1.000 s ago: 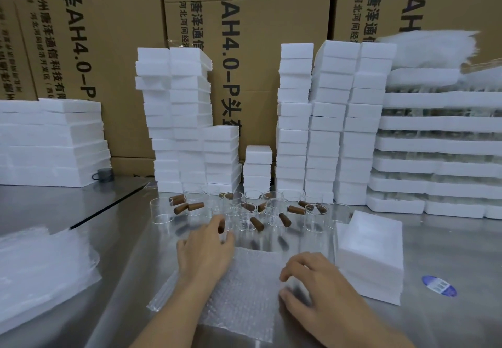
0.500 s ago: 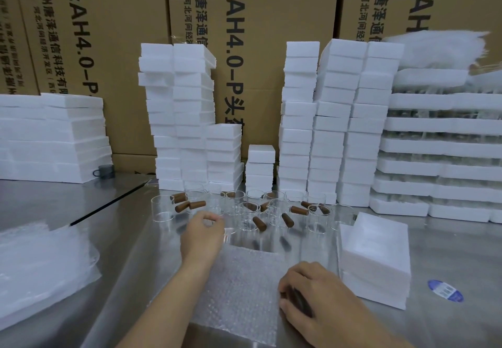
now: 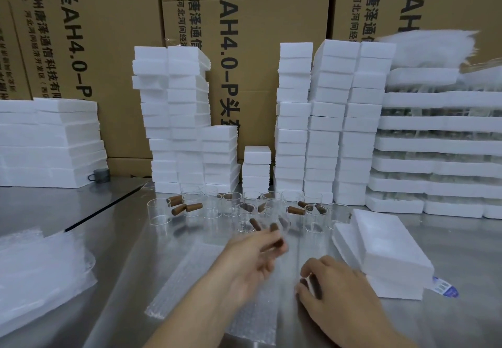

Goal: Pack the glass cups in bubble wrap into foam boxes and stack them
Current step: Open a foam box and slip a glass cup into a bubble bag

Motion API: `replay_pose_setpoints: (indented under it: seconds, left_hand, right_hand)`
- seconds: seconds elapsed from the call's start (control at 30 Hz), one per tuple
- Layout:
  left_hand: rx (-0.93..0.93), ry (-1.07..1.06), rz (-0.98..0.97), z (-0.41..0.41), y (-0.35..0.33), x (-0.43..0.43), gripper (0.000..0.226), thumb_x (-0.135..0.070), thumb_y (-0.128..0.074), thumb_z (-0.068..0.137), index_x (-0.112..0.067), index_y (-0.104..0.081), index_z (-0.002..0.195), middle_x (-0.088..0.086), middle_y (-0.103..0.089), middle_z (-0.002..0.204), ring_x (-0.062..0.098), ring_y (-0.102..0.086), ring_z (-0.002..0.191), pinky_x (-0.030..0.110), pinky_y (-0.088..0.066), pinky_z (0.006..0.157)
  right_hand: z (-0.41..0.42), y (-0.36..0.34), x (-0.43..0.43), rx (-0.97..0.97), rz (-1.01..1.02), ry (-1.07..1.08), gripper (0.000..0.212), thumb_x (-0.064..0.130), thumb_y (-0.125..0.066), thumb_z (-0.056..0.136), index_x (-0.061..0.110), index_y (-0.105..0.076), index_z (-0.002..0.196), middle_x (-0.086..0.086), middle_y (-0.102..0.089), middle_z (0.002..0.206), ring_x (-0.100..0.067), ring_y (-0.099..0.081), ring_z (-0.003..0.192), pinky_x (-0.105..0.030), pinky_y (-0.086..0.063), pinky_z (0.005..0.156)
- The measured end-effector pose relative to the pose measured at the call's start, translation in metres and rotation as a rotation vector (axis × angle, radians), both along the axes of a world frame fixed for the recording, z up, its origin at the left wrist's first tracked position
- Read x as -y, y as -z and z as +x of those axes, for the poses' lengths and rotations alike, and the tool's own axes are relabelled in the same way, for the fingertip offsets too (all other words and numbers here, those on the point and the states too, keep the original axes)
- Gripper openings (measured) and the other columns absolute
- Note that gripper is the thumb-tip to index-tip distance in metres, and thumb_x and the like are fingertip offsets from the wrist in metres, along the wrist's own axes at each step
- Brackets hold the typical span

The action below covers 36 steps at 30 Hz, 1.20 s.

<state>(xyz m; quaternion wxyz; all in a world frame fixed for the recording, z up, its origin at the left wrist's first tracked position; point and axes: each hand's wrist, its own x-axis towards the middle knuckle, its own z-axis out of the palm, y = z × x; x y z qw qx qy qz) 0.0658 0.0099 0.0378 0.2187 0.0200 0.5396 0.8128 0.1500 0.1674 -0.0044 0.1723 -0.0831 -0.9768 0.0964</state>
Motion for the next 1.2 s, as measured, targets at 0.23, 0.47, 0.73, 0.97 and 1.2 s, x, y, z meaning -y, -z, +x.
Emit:
replay_pose_setpoints:
  seconds: [0.23,0.47,0.73,0.97,1.2]
  left_hand:
    - [-0.234,0.142,-0.181,0.029,0.017,-0.025,0.027,-0.01,-0.077,0.096,-0.016,-0.074,0.122,0.0,-0.084,0.104,0.009,-0.08,0.096,0.021,-0.043,0.065]
    - [-0.561,-0.004,-0.314,0.032,0.019,-0.033,0.029,0.002,-0.088,0.081,-0.014,-0.071,0.098,0.003,-0.081,0.086,0.011,-0.075,0.073,0.025,-0.061,0.076]
    - [-1.051,-0.116,-0.509,0.034,0.004,-0.017,0.04,-0.055,-0.081,0.08,-0.041,-0.059,0.111,-0.016,-0.071,0.101,0.008,-0.07,0.095,0.022,-0.056,0.079]
    - [-0.963,-0.082,-0.097,0.034,-0.016,-0.004,0.014,-0.036,-0.066,0.094,-0.023,-0.072,0.092,0.002,-0.074,0.088,0.02,-0.07,0.082,0.032,-0.056,0.074]
    - [-1.05,-0.139,-0.146,0.038,-0.014,-0.01,0.034,-0.046,-0.051,0.107,-0.025,-0.07,0.089,0.001,-0.072,0.083,0.015,-0.066,0.072,0.022,-0.053,0.07]
  right_hand:
    - [0.001,-0.01,-0.006,-0.256,-0.482,0.046,0.018,0.033,-0.048,0.093,0.041,-0.063,0.098,0.021,-0.071,0.09,-0.001,-0.062,0.09,-0.037,-0.051,0.083]
    - [-0.002,-0.014,0.004,-0.378,-0.844,-0.095,0.019,0.032,-0.064,0.102,0.028,-0.077,0.089,0.017,-0.077,0.084,0.004,-0.07,0.084,-0.008,-0.044,0.068]
    - [0.006,-0.021,0.014,-0.62,-0.761,-0.146,0.018,0.05,-0.055,0.103,0.042,-0.071,0.098,0.019,-0.076,0.092,-0.005,-0.071,0.086,-0.033,-0.053,0.072]
    - [0.016,-0.036,0.016,-0.778,-0.706,-0.197,0.025,0.049,-0.049,0.104,0.031,-0.059,0.09,0.005,-0.061,0.076,-0.021,-0.058,0.065,-0.028,-0.045,0.059]
    - [0.022,-0.044,0.009,-0.797,-0.512,-0.226,0.017,0.038,-0.047,0.107,0.033,-0.053,0.091,0.01,-0.054,0.082,-0.015,-0.052,0.077,-0.017,-0.038,0.066]
